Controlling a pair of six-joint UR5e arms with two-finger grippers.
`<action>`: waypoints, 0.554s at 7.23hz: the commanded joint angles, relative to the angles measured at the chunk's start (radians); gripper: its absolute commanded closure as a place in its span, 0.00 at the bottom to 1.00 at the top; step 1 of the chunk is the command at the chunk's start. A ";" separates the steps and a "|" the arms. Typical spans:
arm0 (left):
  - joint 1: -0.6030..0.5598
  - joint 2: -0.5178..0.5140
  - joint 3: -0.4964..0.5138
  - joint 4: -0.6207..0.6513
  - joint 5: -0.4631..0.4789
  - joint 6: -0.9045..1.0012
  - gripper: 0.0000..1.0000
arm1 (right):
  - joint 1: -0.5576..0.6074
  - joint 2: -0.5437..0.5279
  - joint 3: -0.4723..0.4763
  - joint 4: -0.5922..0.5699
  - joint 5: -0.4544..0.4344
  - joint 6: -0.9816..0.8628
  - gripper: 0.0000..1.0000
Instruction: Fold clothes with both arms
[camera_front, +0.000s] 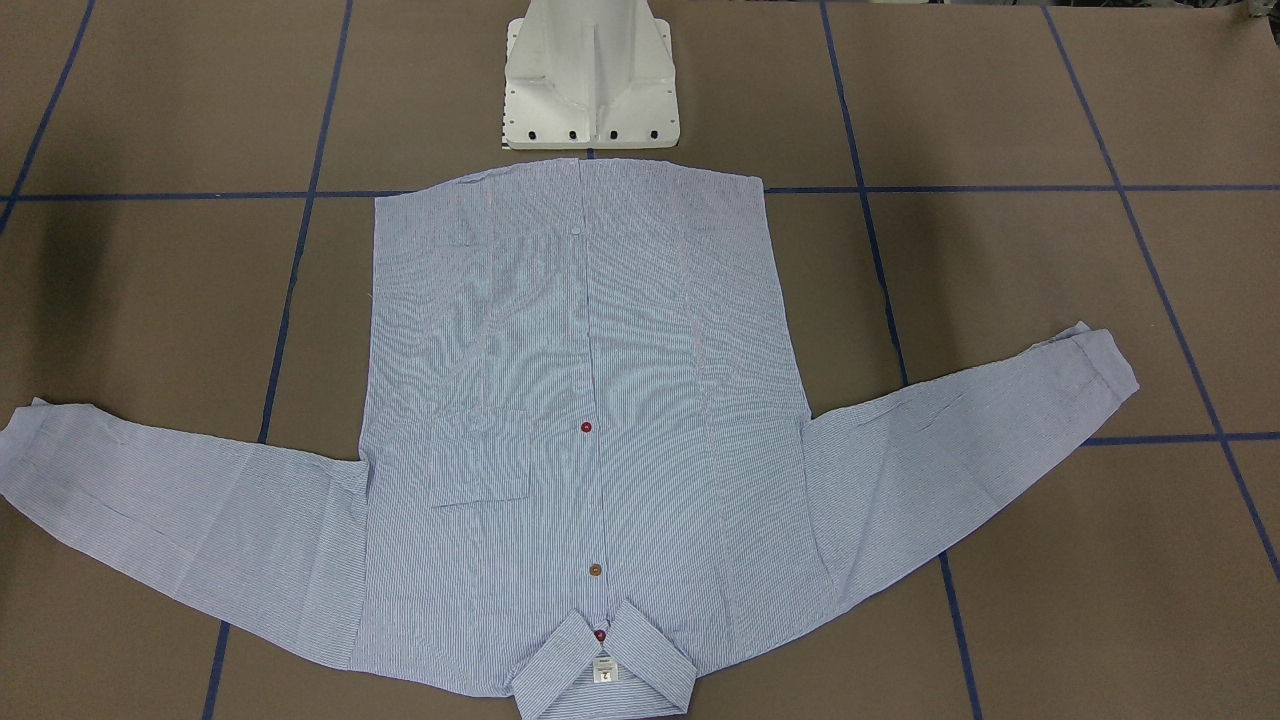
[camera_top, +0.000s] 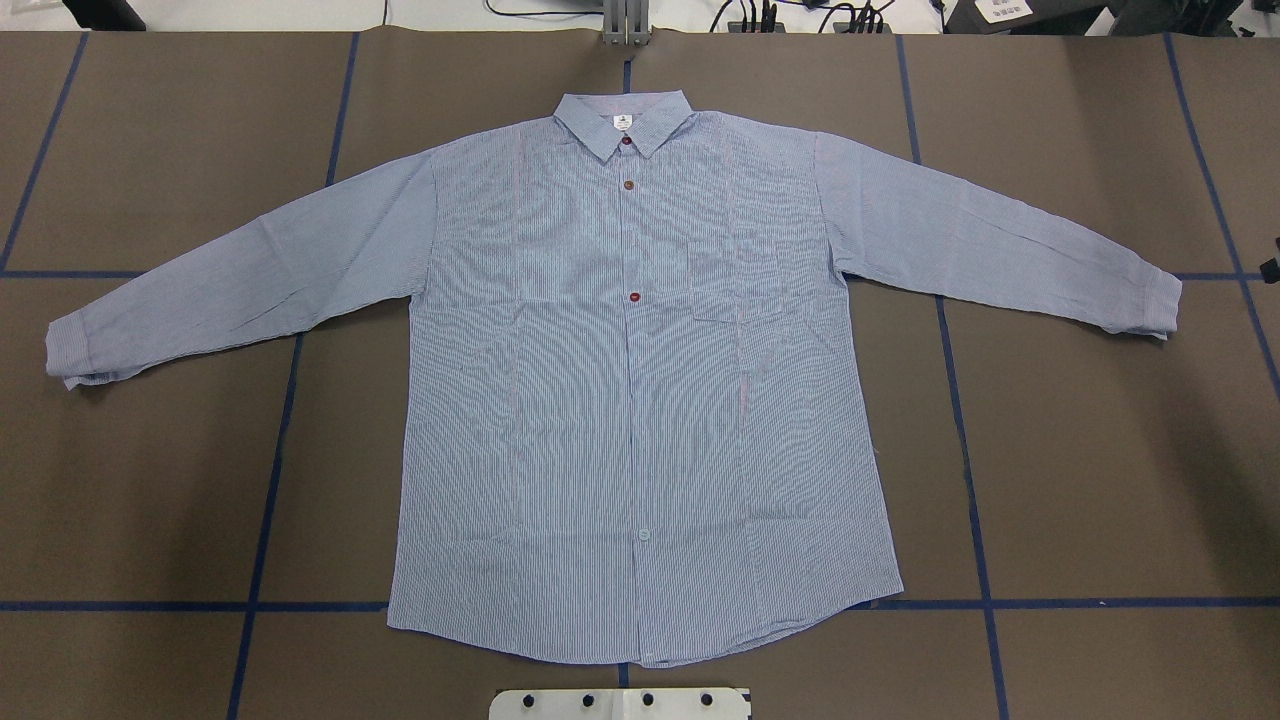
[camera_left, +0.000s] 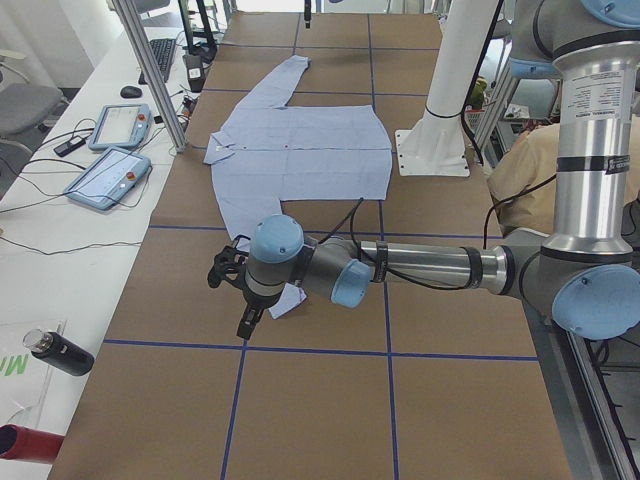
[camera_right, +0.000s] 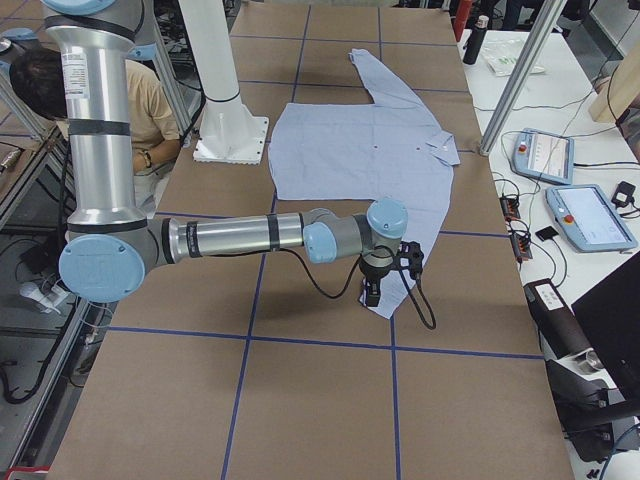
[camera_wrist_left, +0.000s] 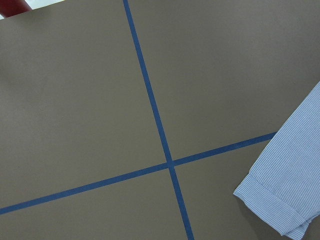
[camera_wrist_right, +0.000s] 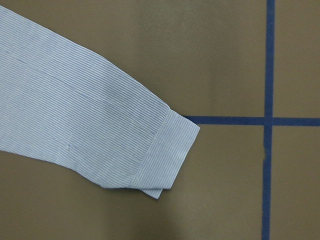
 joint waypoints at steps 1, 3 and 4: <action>0.002 0.000 0.001 -0.013 0.000 -0.001 0.00 | -0.056 0.077 -0.230 0.337 -0.003 0.313 0.01; 0.003 0.001 0.001 -0.027 -0.001 -0.001 0.00 | -0.104 0.060 -0.243 0.499 -0.002 0.668 0.02; 0.003 0.000 0.001 -0.027 -0.001 -0.001 0.00 | -0.127 0.015 -0.248 0.560 -0.005 0.704 0.08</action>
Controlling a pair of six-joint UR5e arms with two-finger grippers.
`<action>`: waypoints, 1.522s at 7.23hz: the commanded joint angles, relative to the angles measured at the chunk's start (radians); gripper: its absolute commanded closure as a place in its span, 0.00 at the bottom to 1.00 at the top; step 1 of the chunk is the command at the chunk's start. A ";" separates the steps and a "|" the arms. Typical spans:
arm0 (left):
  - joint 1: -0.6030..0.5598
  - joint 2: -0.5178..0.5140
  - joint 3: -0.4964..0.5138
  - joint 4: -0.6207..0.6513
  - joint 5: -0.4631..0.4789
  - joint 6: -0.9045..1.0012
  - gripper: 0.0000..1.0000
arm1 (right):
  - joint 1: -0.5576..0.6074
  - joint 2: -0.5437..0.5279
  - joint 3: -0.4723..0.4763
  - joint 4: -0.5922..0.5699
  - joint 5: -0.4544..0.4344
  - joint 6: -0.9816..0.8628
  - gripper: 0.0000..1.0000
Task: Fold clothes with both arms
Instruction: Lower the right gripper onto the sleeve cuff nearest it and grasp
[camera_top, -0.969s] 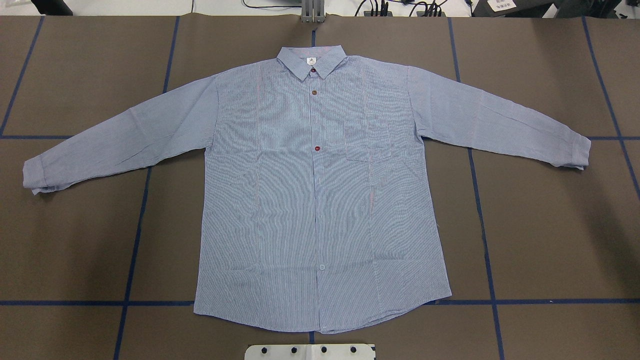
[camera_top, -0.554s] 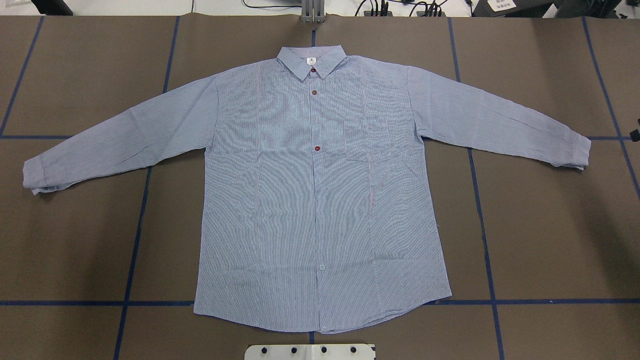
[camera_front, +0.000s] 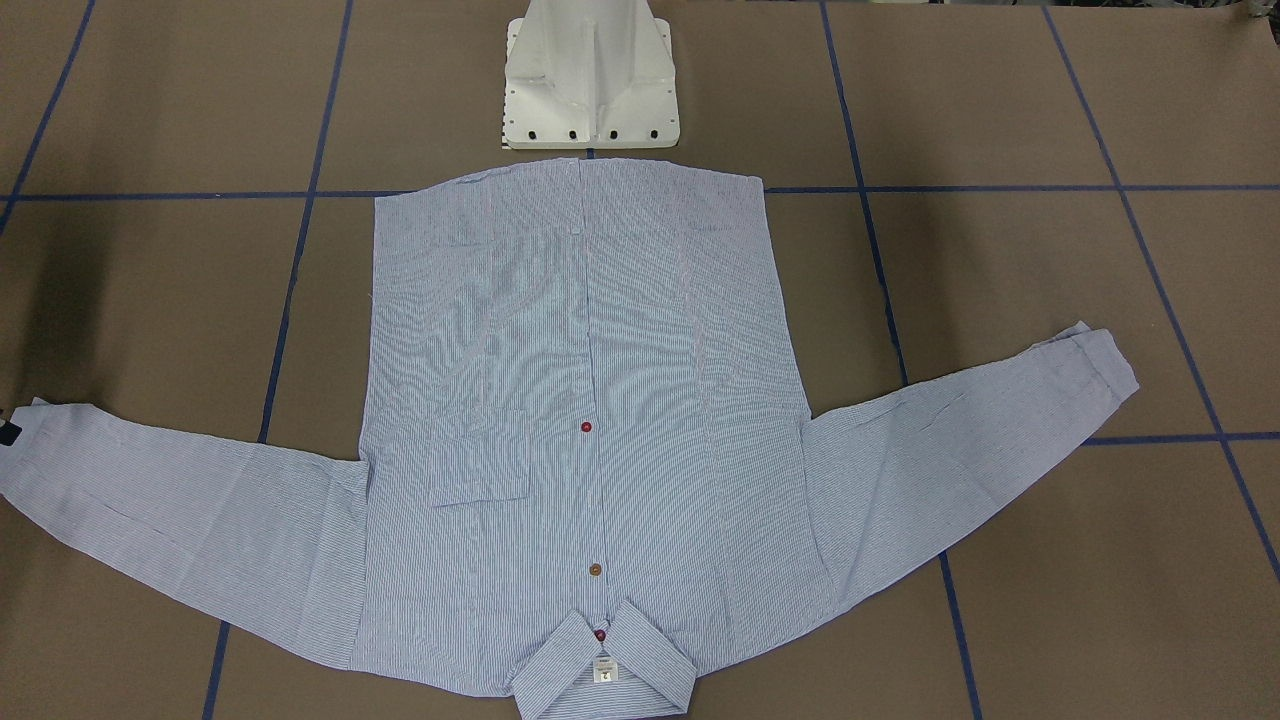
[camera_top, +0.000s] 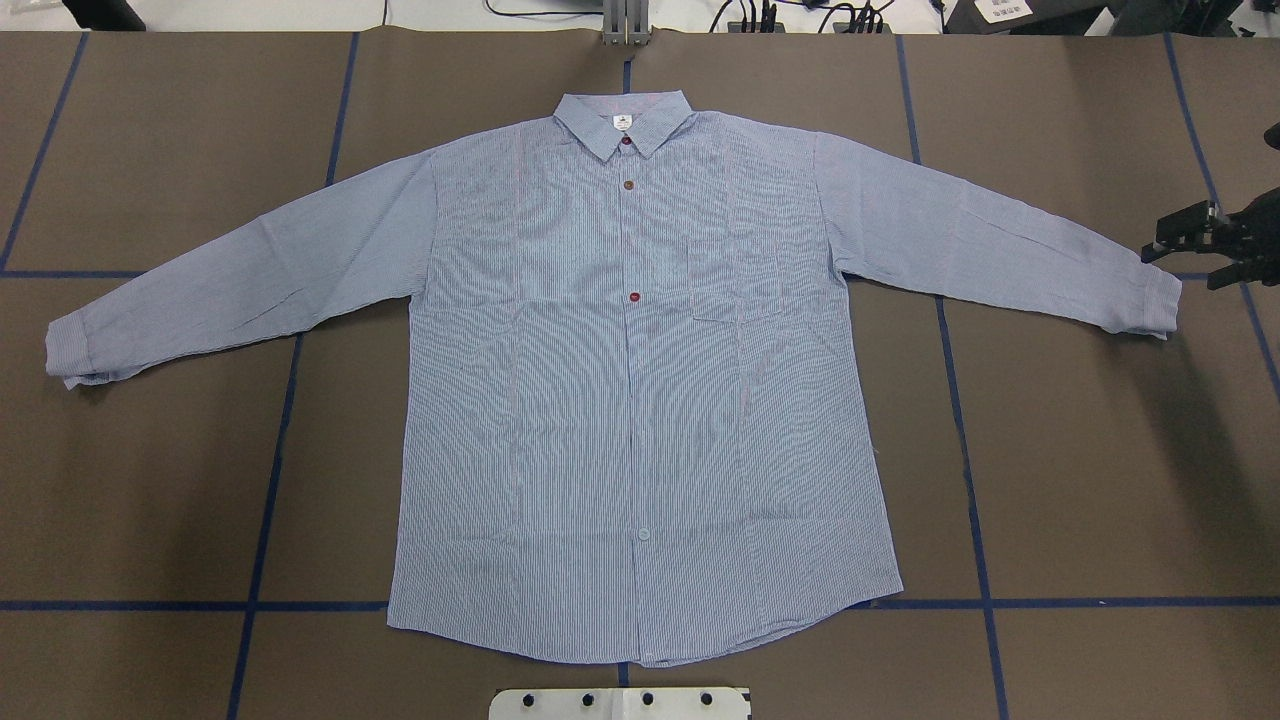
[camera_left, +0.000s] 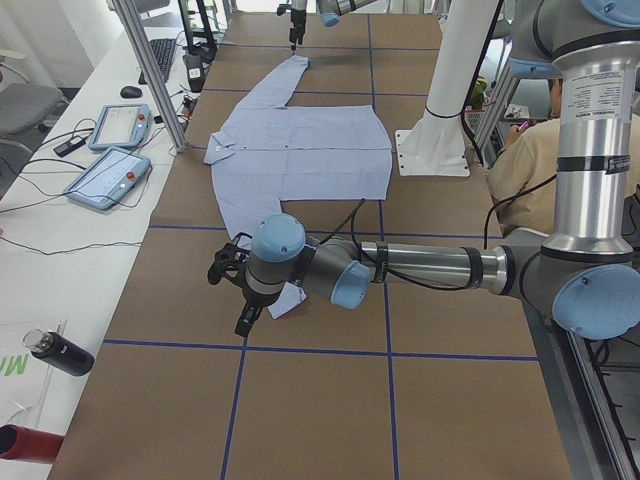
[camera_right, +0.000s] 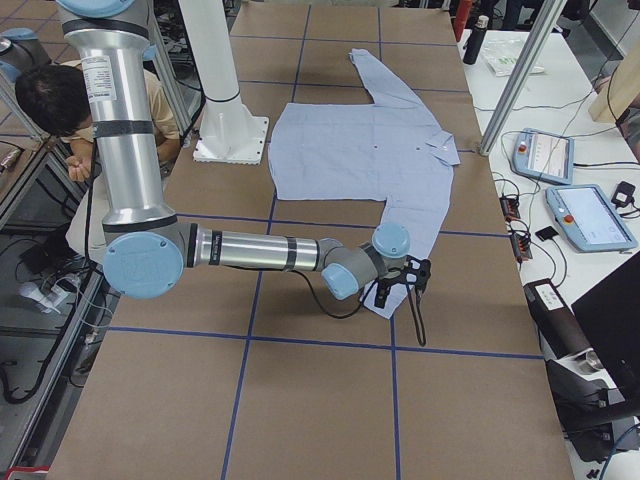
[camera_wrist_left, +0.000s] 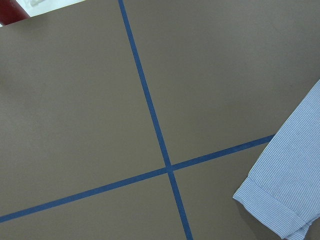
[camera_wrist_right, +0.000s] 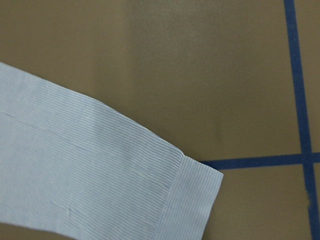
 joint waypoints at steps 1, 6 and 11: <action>0.000 0.001 0.000 -0.003 -0.001 -0.002 0.00 | -0.038 -0.051 -0.024 0.111 0.001 0.111 0.10; 0.000 -0.001 -0.002 -0.003 -0.002 -0.003 0.00 | -0.061 -0.062 -0.026 0.114 -0.002 0.190 0.17; 0.000 -0.002 -0.002 -0.003 -0.001 -0.003 0.00 | -0.062 -0.062 -0.030 0.111 -0.030 0.191 0.27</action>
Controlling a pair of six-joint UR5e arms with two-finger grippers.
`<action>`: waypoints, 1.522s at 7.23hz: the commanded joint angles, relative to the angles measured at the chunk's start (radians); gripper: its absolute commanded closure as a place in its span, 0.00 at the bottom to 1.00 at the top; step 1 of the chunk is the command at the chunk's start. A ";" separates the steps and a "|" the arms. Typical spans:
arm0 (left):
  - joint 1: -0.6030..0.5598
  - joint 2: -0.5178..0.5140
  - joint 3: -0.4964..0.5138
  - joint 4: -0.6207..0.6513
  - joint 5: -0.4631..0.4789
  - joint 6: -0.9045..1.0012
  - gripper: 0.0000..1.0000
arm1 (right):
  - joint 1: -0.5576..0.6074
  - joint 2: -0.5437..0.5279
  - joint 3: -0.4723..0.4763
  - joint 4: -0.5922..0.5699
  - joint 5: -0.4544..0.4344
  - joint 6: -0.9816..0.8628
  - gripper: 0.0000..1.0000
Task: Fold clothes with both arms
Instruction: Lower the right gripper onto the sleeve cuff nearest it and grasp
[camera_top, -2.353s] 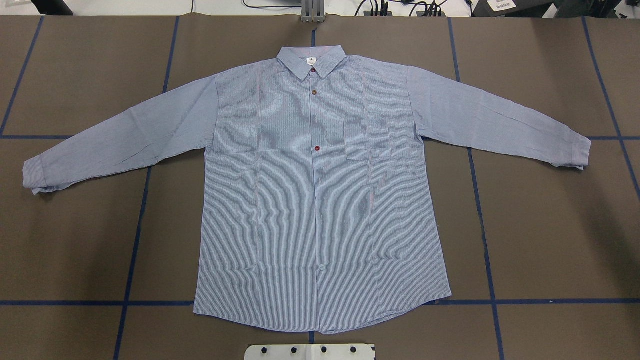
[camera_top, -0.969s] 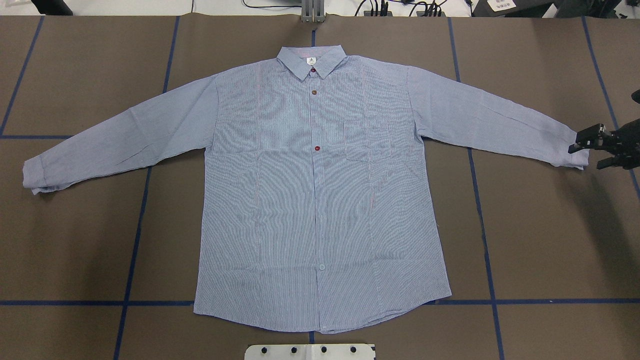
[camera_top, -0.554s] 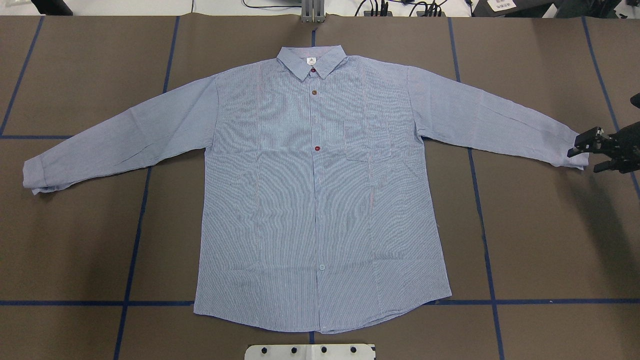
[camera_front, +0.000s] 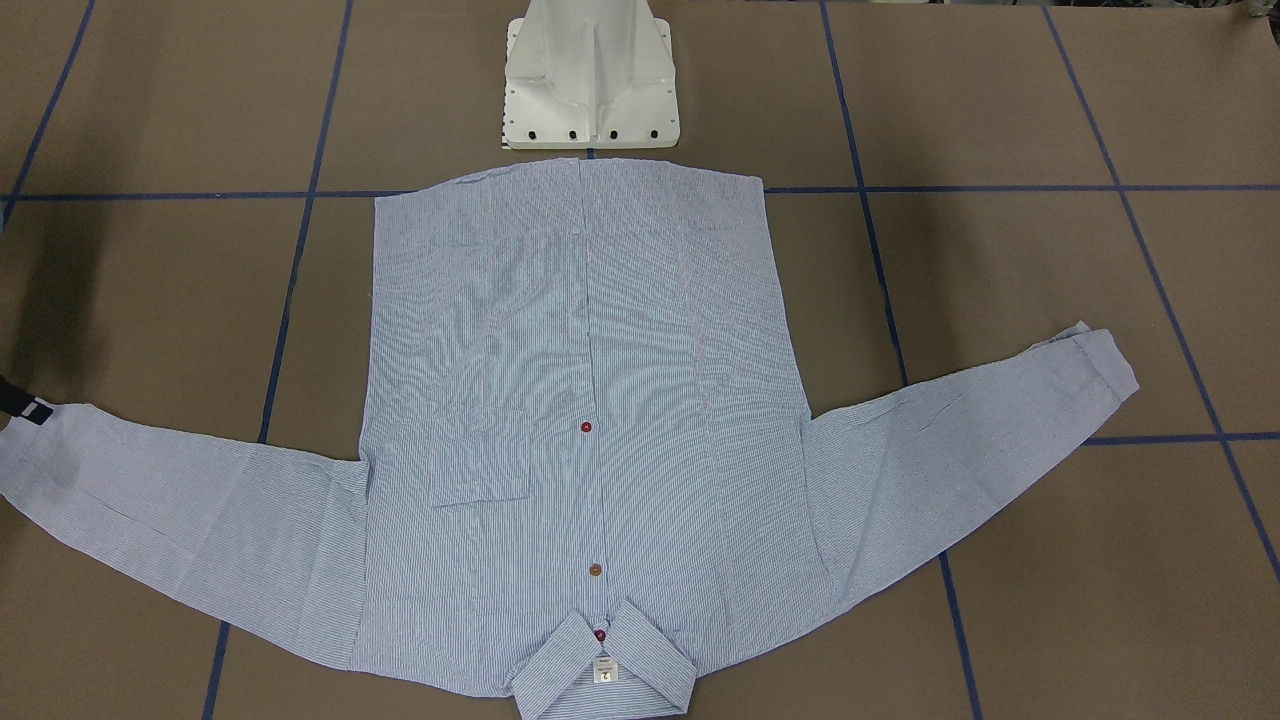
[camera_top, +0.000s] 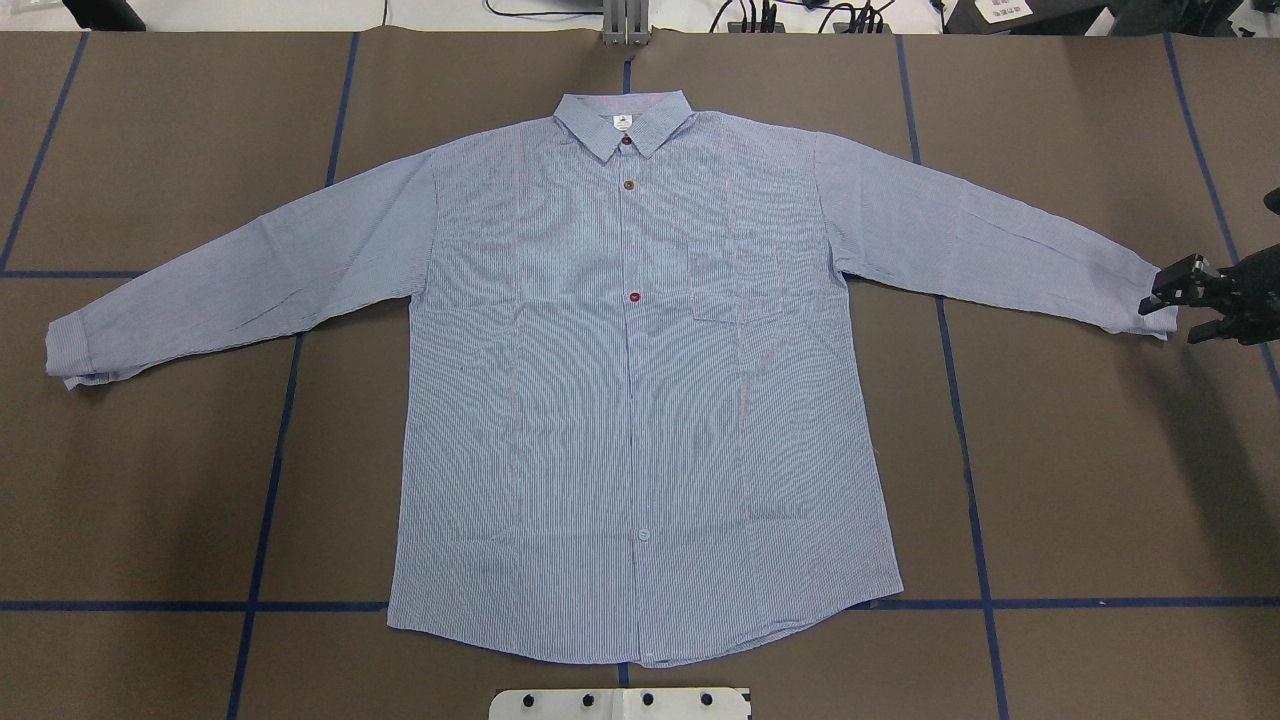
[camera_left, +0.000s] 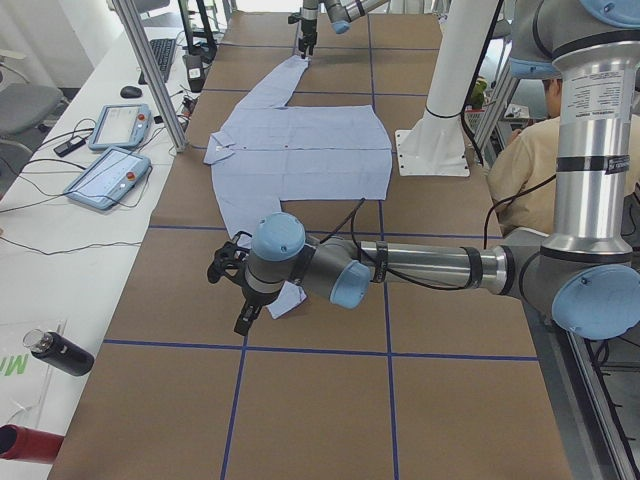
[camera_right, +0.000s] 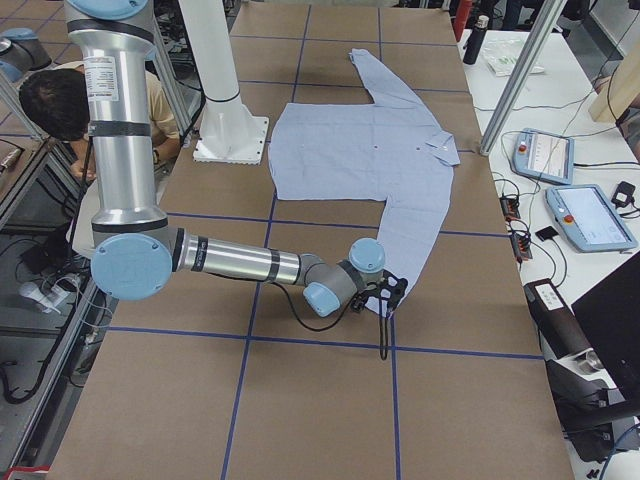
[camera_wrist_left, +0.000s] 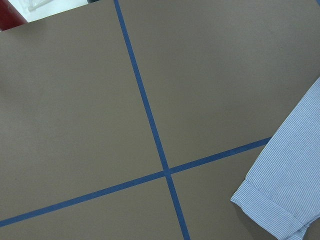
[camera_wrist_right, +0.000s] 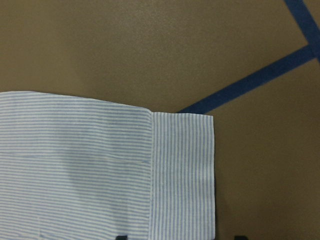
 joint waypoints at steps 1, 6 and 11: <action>0.000 -0.001 0.000 0.000 0.001 0.000 0.00 | -0.003 0.006 -0.014 0.000 -0.009 -0.002 0.30; 0.000 -0.001 0.002 0.000 0.001 0.000 0.00 | -0.003 0.008 -0.021 0.000 -0.009 -0.002 0.86; 0.000 -0.001 0.002 0.002 0.001 0.000 0.00 | 0.001 0.002 0.033 0.001 -0.008 -0.002 1.00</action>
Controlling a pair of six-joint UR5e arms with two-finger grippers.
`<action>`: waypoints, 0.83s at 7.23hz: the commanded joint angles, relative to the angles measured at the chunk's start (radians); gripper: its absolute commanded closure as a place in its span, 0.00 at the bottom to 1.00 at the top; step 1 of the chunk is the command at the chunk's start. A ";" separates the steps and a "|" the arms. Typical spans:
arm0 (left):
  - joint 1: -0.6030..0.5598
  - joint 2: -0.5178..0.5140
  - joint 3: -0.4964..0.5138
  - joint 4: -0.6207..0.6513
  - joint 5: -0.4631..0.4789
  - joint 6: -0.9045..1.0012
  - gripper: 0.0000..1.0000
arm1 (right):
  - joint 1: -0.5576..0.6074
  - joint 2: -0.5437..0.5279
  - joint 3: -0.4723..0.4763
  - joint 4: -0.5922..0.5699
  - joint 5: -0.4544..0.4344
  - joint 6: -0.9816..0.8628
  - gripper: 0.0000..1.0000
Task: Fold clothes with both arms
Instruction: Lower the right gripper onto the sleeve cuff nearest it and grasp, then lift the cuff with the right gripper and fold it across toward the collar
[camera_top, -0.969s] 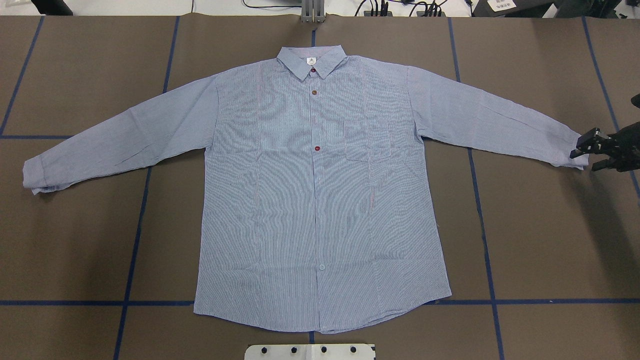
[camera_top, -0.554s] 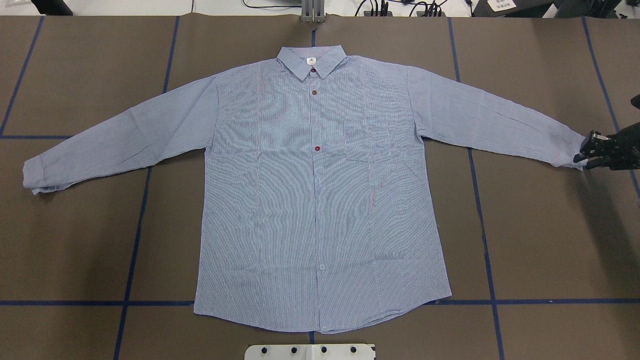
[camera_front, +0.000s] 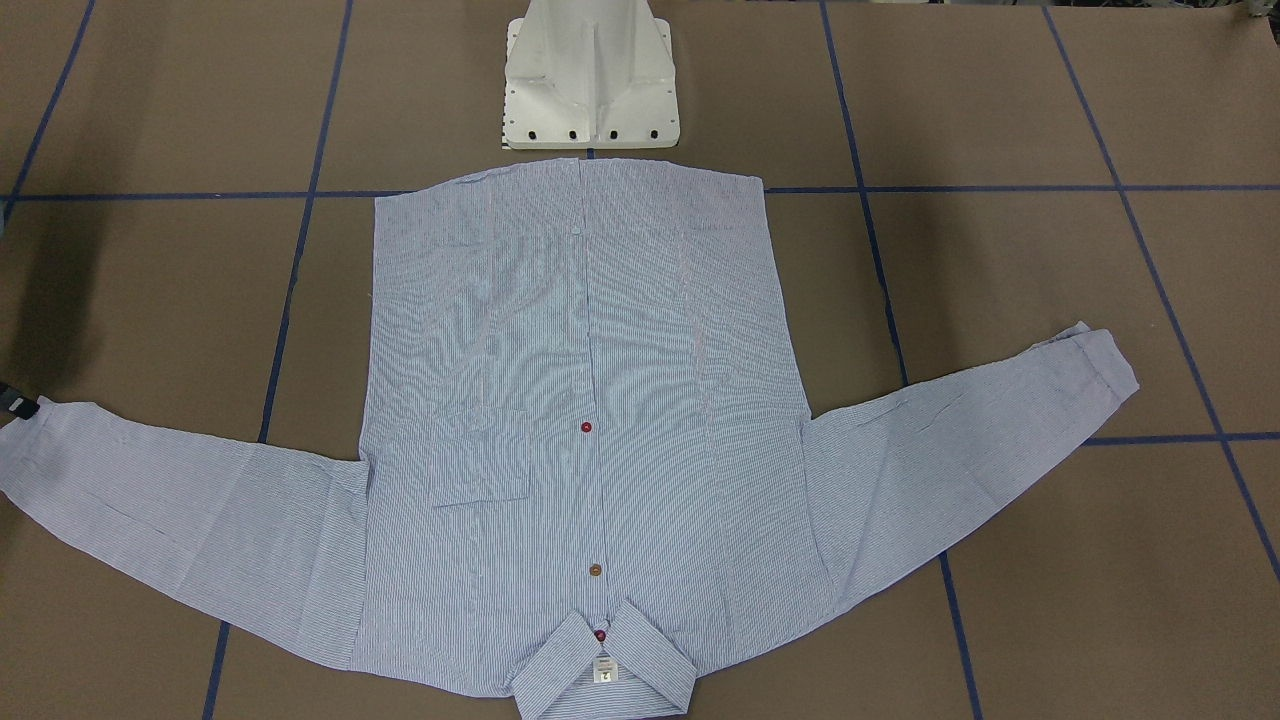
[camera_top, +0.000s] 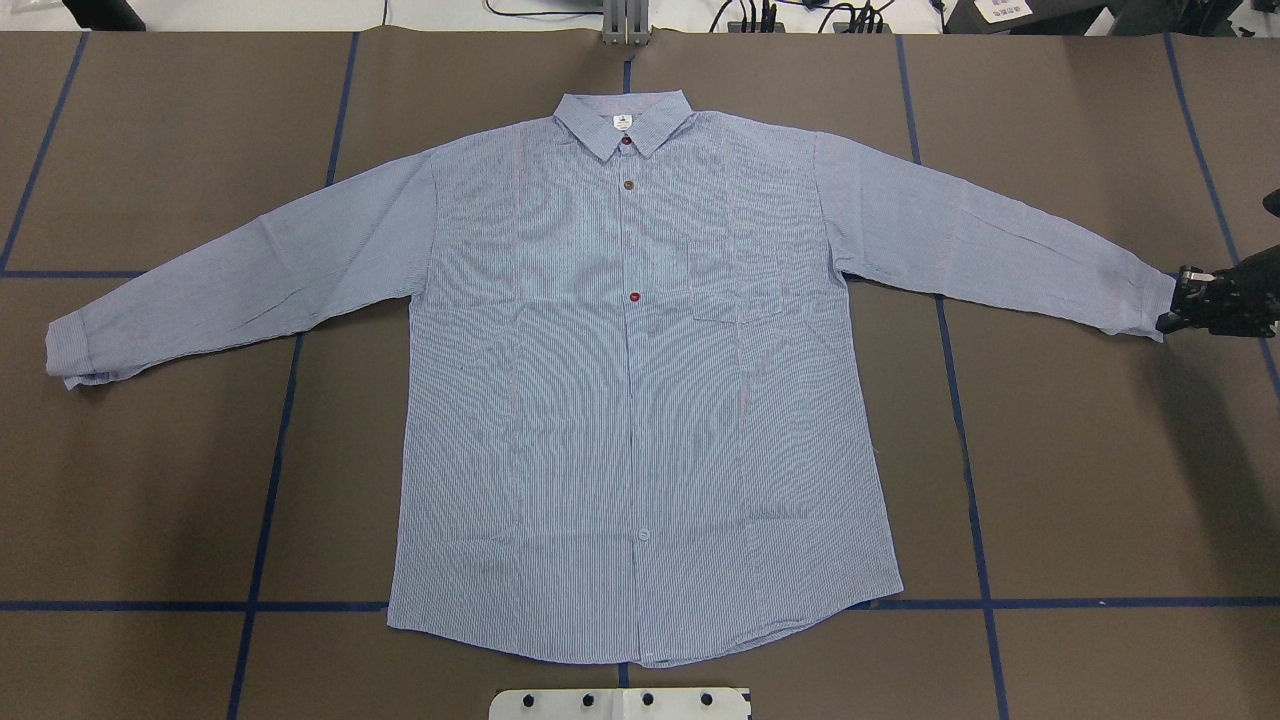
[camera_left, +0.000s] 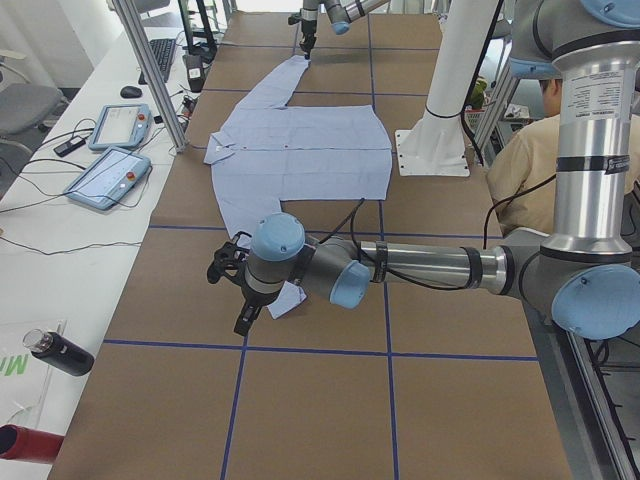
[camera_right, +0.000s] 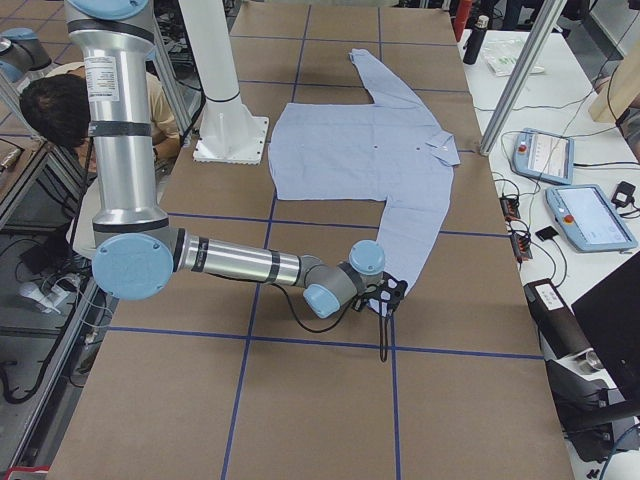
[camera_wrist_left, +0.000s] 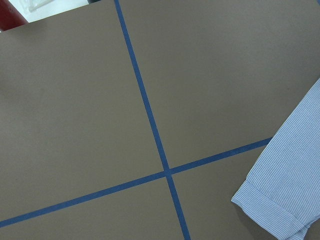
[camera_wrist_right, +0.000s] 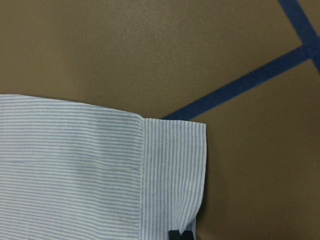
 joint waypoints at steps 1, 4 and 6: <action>0.000 0.000 0.000 -0.001 -0.002 0.000 0.00 | 0.003 0.002 0.112 -0.009 -0.002 0.003 1.00; 0.000 -0.002 0.002 0.000 -0.002 0.000 0.00 | -0.009 0.175 0.180 -0.131 -0.008 0.021 1.00; 0.000 -0.002 0.000 0.000 -0.002 0.002 0.00 | -0.082 0.402 0.199 -0.374 -0.058 0.021 1.00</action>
